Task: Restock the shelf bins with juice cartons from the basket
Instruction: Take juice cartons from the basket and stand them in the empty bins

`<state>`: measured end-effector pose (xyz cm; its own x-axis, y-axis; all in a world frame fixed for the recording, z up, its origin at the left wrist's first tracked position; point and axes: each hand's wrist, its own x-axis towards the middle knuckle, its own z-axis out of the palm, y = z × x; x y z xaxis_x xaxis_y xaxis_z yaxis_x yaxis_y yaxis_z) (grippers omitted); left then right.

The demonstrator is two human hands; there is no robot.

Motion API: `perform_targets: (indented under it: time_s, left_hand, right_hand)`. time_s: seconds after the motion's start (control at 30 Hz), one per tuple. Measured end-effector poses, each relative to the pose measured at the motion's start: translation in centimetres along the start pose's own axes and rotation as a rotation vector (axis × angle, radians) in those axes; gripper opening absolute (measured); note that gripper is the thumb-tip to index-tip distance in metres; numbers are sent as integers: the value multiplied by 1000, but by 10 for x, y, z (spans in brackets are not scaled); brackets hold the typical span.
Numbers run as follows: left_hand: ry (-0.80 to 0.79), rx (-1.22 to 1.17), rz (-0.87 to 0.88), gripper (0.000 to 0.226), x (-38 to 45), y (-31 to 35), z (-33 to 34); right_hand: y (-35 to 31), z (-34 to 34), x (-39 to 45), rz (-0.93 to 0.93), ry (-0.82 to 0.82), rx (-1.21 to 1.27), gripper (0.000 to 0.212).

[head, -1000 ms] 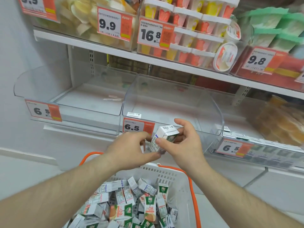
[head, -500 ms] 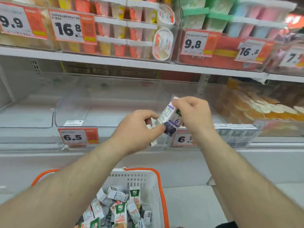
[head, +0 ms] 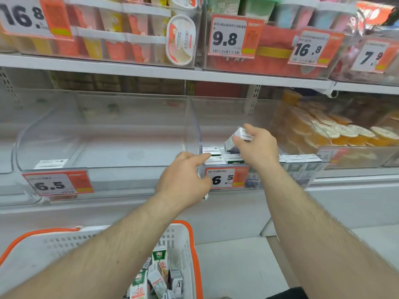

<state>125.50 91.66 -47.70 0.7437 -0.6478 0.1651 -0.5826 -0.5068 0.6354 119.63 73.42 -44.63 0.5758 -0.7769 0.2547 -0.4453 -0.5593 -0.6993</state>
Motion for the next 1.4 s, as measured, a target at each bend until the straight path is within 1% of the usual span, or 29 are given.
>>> perform_targets:
  time_s: [0.1,0.17,0.27,0.33,0.4,0.43,0.57,0.7,0.8,0.87,0.93,1.03,1.1,1.2,1.27,1.3,1.33,1.4]
  left_hand:
    - [26,-14,4,56,0,-3,6]
    - [35,-17,14,55,0,-4,8]
    - [34,-22,23,54,0,-5,6]
    - [30,-19,24,53,0,-5,5]
    - [26,-23,20,53,1,-4,4]
    - [24,-27,15,52,1,-3,3]
    - [14,-44,-5,52,0,0,1]
    - [4,-60,-14,52,-2,1,-2]
    - [-3,-84,-17,52,-3,2,-2]
    - [-11,-115,-28,51,-5,3,-3]
    - [-24,-182,-56,50,-5,3,-5]
    - [-33,-373,-129,49,-6,3,-9]
    - [-20,-457,-153,49,-6,3,-11]
    - [35,-583,-138,44,-8,4,-18]
    - [91,-683,-162,32,-8,4,-26]
    - [116,-744,-197,25,-9,4,-31]
    - [130,-805,-247,20,-9,4,-36]
    - [129,-937,-372,13,-11,3,-47]
  right_hand:
    - [-1,8,4,-66,-126,-232,50]
    - [-4,11,4,-93,-208,-308,45]
    - [-6,13,3,-80,-292,-339,28]
    - [-9,12,1,-46,-335,-338,29]
    - [-11,12,3,-51,-388,-347,25]
    - [-12,13,4,-56,-406,-360,29]
    - [-13,12,6,-35,-412,-332,27]
    - [-12,8,8,-47,-388,-318,33]
    - [-14,6,9,-11,-405,-262,26]
    - [-13,7,11,18,-399,-219,32]
    - [-11,7,11,41,-392,-197,38]
    - [-10,6,10,21,-400,-293,53]
    - [-10,6,10,4,-409,-352,57]
    - [-10,8,9,11,-430,-430,61]
    - [-10,10,8,-8,-372,-471,62]
    - [-11,10,6,-50,-286,-481,61]
    - [-11,11,5,-111,-154,-461,58]
    - [-16,12,-1,-267,176,-290,45]
